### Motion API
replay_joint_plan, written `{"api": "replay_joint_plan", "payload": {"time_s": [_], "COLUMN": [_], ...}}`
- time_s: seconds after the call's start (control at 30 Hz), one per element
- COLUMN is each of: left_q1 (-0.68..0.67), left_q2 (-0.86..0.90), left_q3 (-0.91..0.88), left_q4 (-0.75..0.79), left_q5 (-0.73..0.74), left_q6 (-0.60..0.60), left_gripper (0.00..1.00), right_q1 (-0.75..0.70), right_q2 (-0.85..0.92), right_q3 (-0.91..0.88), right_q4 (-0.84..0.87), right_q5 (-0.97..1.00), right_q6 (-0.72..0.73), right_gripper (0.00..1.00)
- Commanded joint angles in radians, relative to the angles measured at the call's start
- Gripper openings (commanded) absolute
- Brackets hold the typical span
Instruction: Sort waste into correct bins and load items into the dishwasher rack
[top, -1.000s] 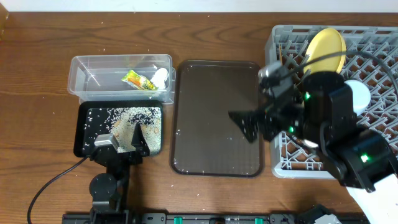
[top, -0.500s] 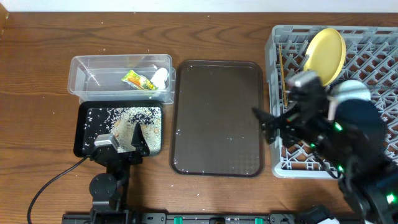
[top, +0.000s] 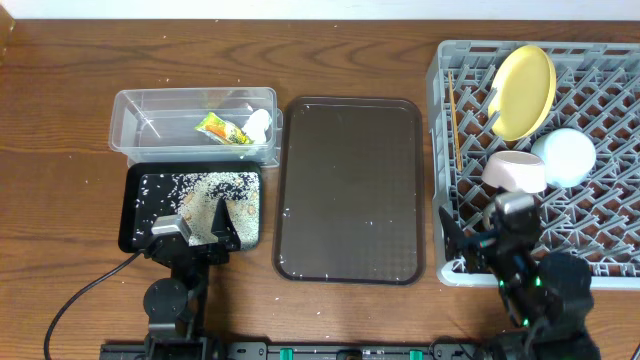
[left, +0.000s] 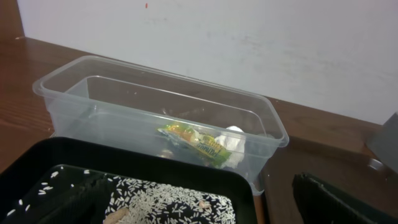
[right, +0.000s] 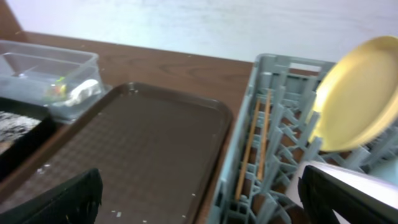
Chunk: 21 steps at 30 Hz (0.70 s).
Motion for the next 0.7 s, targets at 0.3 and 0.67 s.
{"api": "replay_joint_plan", "payload": {"time_s": [0.3, 0.67], "left_q1": [0.005, 0.005], "left_q2": [-0.009, -0.009], "left_q3": [-0.019, -0.019], "left_q4": [-0.035, -0.035], "left_q5": [-0.009, -0.009], "left_q6": [-0.011, -0.011], "left_gripper": [0.96, 0.96], "right_q1": [-0.134, -0.138], "right_q2": [-0.296, -0.294], "right_q3": [-0.238, -0.382], "right_q4": [0.071, 0.305], "right_q5": [-0.037, -0.053], "right_q6": [-0.014, -0.015], "right_gripper": [0.99, 0.99]}}
